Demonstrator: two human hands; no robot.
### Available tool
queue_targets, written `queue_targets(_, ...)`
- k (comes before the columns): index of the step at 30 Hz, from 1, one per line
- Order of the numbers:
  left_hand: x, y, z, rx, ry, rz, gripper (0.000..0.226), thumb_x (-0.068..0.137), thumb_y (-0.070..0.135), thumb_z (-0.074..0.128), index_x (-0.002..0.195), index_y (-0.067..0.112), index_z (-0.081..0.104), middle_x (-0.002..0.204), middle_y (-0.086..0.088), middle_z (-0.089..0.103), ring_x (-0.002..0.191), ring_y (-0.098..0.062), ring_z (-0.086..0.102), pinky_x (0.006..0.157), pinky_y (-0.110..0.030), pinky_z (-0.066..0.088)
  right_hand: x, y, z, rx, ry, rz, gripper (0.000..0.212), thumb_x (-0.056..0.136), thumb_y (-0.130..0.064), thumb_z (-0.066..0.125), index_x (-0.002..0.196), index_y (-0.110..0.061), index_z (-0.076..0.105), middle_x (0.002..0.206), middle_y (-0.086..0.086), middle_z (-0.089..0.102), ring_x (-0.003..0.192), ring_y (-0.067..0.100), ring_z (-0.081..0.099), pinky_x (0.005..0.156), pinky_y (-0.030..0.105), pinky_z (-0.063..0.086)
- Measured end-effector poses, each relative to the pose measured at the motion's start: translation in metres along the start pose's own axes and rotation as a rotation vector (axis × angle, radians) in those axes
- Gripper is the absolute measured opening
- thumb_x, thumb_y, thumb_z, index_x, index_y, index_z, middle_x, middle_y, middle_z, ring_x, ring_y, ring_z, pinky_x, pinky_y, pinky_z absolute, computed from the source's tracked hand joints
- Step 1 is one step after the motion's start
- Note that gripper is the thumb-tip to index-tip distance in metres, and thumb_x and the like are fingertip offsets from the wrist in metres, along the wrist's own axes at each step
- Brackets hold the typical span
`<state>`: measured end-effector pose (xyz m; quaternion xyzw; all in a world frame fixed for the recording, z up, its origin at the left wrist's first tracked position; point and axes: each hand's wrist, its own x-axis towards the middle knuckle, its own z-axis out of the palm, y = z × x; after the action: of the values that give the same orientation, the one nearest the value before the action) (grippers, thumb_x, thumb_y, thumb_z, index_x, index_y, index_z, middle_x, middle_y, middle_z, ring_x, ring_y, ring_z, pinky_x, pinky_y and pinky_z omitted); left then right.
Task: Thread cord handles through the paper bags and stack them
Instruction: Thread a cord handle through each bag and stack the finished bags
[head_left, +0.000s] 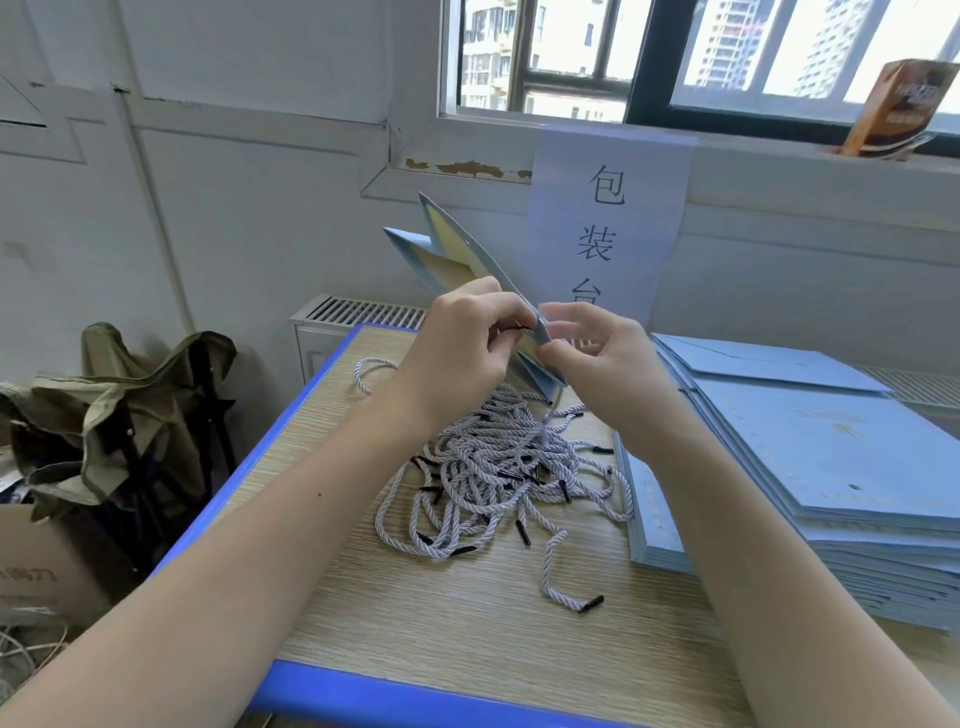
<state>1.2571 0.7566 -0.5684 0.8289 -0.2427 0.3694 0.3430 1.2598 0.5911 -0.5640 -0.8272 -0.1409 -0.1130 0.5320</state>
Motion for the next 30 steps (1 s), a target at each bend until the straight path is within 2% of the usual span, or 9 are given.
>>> queue_targets(2, -0.001, 0.000, 0.002, 0.007, -0.009, 0.005, 0.021, 0.082, -0.006, 0.068, 0.093, 0.010, 0.076, 0.084, 0.000, 0.065, 0.071, -0.005, 0.053, 0.068, -0.006, 0.038, 0.001, -0.003, 0.002, -0.024, -0.006, -0.001, 0.037, 0.085, -0.036, 0.060, 0.121, -0.035, 0.070, 0.118, -0.013, 0.064, 0.094, 0.009, 0.066, 0.083, 0.032, 0.054)
queue_targets(5, -0.002, 0.001, 0.003, 0.009, -0.020, 0.019, 0.016, 0.082, -0.004, 0.071, 0.092, 0.008, 0.075, 0.082, 0.000, 0.067, 0.073, -0.007, 0.055, 0.068, -0.010, 0.043, 0.002, -0.004, -0.002, 0.038, 0.003, 0.026, 0.037, 0.097, -0.013, 0.044, 0.117, -0.027, 0.072, 0.121, -0.014, 0.054, 0.089, 0.017, 0.071, 0.089, 0.042, 0.058)
queue_targets(8, -0.004, 0.001, 0.004, 0.012, -0.030, 0.025, 0.013, 0.082, -0.001, 0.073, 0.092, 0.008, 0.073, 0.081, 0.000, 0.067, 0.074, -0.013, 0.060, 0.071, -0.025, 0.050, 0.001, 0.002, -0.007, -0.100, -0.036, -0.049, 0.042, 0.096, -0.001, 0.044, 0.111, -0.028, 0.073, 0.093, -0.004, 0.068, 0.048, 0.007, 0.053, 0.053, 0.023, 0.050)
queue_targets(9, -0.004, 0.001, 0.004, 0.019, -0.032, 0.025, 0.013, 0.082, 0.000, 0.073, 0.092, 0.009, 0.073, 0.080, 0.001, 0.067, 0.074, -0.014, 0.060, 0.072, -0.029, 0.050, 0.000, 0.003, -0.006, -0.146, -0.044, -0.078, 0.039, 0.096, -0.002, 0.048, 0.108, -0.030, 0.073, 0.084, -0.005, 0.069, 0.044, 0.005, 0.046, 0.049, 0.019, 0.042)
queue_targets(12, -0.005, -0.002, 0.005, 0.026, -0.032, 0.019, 0.011, 0.083, 0.001, 0.072, 0.091, 0.009, 0.073, 0.080, -0.001, 0.067, 0.076, -0.017, 0.061, 0.072, -0.035, 0.051, 0.002, 0.006, -0.005, -0.214, -0.037, -0.108, 0.025, 0.097, -0.009, 0.057, 0.099, -0.027, 0.074, 0.089, -0.005, 0.071, 0.045, 0.002, 0.048, 0.048, 0.016, 0.037)
queue_targets(17, -0.005, -0.003, 0.003, 0.038, -0.041, 0.028, 0.006, 0.082, 0.003, 0.075, 0.085, 0.008, 0.071, 0.080, -0.001, 0.064, 0.066, -0.010, 0.051, 0.066, -0.032, 0.048, 0.001, 0.006, -0.003, -0.294, -0.024, -0.106, 0.008, 0.099, -0.013, 0.058, 0.094, -0.013, 0.064, 0.079, 0.001, 0.064, 0.064, 0.021, 0.069, 0.072, 0.046, 0.059)
queue_targets(22, -0.004, -0.003, 0.003, 0.046, -0.038, 0.030, 0.007, 0.082, 0.003, 0.075, 0.082, 0.008, 0.070, 0.081, -0.001, 0.063, 0.067, -0.013, 0.053, 0.066, -0.034, 0.049, 0.003, 0.007, -0.004, -0.201, 0.063, -0.005, 0.010, 0.101, -0.008, 0.044, 0.101, -0.004, 0.054, 0.100, 0.019, 0.064, 0.049, 0.006, 0.066, 0.059, 0.035, 0.061)
queue_targets(27, -0.004, -0.005, 0.005, 0.143, 0.045, 0.072, 0.006, 0.080, 0.003, 0.077, 0.080, 0.006, 0.072, 0.083, -0.004, 0.062, 0.081, -0.021, 0.055, 0.073, -0.035, 0.050, -0.001, 0.005, -0.003, -0.157, 0.049, 0.044, 0.009, 0.102, -0.008, 0.045, 0.102, -0.004, 0.053, 0.086, 0.016, 0.066, 0.050, 0.007, 0.066, 0.061, 0.033, 0.063)
queue_targets(30, -0.004, -0.006, 0.004, 0.246, 0.102, 0.095, 0.007, 0.081, 0.010, 0.075, 0.081, 0.008, 0.069, 0.084, -0.002, 0.061, 0.087, -0.024, 0.053, 0.078, -0.041, 0.050, 0.000, 0.005, -0.003, -0.131, 0.048, 0.041, 0.006, 0.101, -0.009, 0.048, 0.099, -0.010, 0.054, 0.088, 0.013, 0.069, 0.053, 0.012, 0.066, 0.068, 0.046, 0.062)
